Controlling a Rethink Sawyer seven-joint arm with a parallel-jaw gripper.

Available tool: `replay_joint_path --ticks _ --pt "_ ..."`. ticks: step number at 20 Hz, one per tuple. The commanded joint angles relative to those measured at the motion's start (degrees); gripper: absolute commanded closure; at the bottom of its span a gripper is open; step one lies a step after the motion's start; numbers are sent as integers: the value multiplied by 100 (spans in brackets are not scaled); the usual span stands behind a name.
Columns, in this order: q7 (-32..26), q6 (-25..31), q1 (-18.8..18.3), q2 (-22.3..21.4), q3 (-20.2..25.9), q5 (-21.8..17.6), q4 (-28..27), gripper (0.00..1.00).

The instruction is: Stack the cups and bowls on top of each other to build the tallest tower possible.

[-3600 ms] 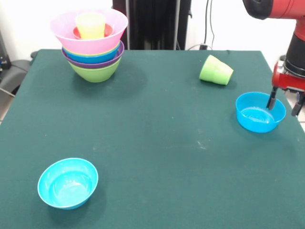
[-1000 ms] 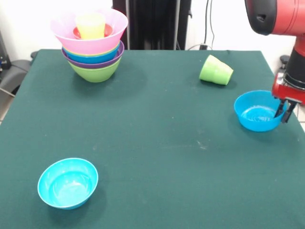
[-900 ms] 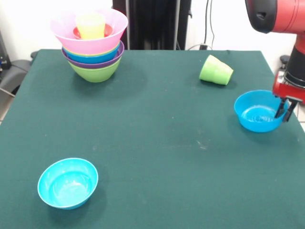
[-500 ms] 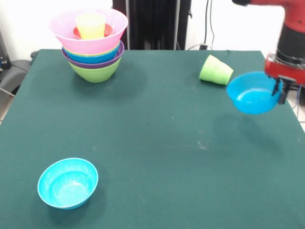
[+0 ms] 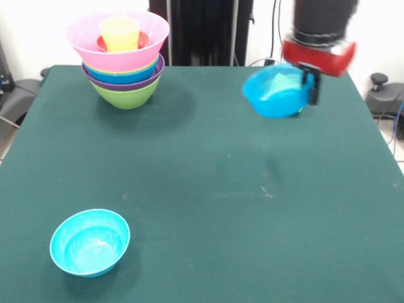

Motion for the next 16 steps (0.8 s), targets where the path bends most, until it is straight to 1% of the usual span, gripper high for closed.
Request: replay_joint_path --ticks 1,3,7,10,13,16 --pt "-1384 -375 -764 -701 1340 -898 1507 100" --pt "-1391 -442 -1034 -839 1535 -1066 1729 100" --pt "-1273 -338 -1525 -1139 1938 -1267 2151 100" --pt "-1129 -212 -1706 -1387 2105 -1357 2367 100" --pt "-978 -56 -1802 -1566 2221 -1451 2440 100" --pt "-921 185 -1874 -1774 2311 -1461 2479 100"
